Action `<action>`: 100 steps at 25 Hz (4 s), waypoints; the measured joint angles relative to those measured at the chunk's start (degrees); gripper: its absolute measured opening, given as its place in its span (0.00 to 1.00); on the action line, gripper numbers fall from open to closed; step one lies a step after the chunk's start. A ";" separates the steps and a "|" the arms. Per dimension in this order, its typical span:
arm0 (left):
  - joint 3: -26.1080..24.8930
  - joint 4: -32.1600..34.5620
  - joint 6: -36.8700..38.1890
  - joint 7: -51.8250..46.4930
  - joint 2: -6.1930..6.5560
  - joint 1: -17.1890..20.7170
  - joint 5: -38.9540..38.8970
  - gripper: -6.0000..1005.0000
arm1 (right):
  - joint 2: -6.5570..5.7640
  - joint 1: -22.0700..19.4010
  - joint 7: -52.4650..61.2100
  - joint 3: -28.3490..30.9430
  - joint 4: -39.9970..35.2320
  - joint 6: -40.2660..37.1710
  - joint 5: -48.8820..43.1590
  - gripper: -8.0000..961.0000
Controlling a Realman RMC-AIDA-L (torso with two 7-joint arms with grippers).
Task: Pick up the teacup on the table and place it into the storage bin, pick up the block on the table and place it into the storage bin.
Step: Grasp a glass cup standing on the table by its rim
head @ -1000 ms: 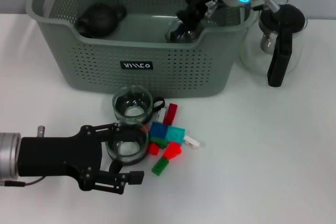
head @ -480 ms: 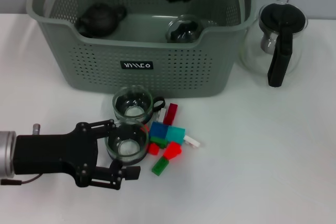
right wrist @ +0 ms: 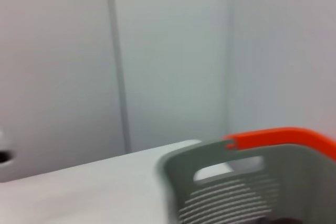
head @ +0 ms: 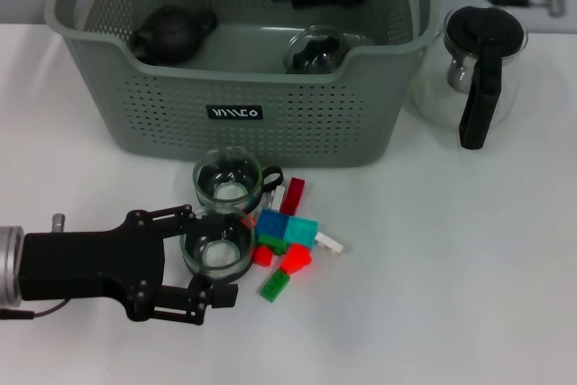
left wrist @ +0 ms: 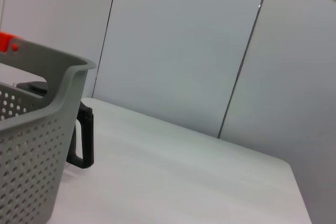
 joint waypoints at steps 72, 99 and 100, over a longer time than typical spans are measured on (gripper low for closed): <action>33.42 26.96 -11.17 -40.06 -3.92 -9.86 17.13 0.93 | -4.19 -6.25 -8.08 12.89 6.13 -28.24 -0.85 0.72; 44.79 27.26 -18.60 -48.51 -4.10 -10.39 22.11 0.93 | -4.19 -6.12 -10.49 14.20 8.27 -27.59 -0.70 0.72; 44.90 27.22 -18.61 -48.67 -4.11 -10.41 22.12 0.93 | -4.19 -6.11 -10.60 14.21 8.41 -27.52 -0.67 0.72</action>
